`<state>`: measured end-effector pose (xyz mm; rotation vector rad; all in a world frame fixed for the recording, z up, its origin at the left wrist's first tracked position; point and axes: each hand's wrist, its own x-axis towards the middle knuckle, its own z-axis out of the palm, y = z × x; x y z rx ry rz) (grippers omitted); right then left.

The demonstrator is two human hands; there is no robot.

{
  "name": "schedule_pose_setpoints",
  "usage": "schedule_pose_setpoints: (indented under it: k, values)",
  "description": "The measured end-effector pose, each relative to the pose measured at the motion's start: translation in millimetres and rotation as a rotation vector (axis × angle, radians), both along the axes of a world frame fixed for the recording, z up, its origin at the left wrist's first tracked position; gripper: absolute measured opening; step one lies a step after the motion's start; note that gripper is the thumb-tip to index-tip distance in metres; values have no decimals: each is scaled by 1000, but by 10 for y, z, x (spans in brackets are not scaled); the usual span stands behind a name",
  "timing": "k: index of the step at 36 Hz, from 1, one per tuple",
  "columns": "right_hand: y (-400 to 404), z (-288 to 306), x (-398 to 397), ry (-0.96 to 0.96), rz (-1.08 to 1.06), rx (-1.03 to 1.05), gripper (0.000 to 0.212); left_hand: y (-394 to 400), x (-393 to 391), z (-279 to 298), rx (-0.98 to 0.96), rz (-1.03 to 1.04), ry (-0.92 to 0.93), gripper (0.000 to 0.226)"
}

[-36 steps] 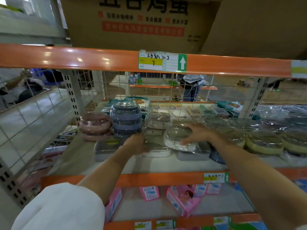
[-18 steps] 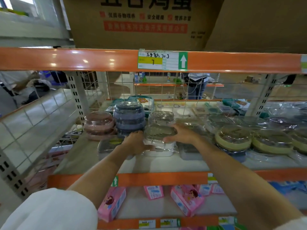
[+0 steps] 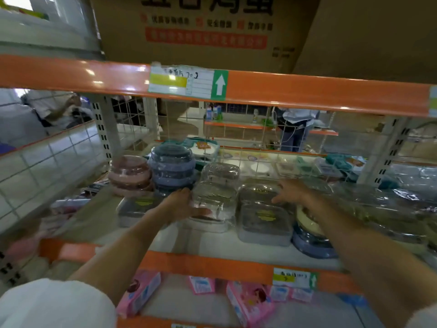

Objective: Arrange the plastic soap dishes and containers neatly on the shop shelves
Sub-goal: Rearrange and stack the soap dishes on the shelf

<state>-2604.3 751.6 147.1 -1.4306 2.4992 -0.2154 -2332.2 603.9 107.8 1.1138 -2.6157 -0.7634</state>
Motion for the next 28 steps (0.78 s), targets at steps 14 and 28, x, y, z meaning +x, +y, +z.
schedule_pose_setpoints:
  k: [14, 28]
  values:
    - [-219, -83, -215, 2, 202, 170, 45, 194, -58, 82, 59, 79, 53, 72]
    - [-105, -51, -181, -30, 150, 40, 78, 316, -127, 199, 128, 154, 112, 31]
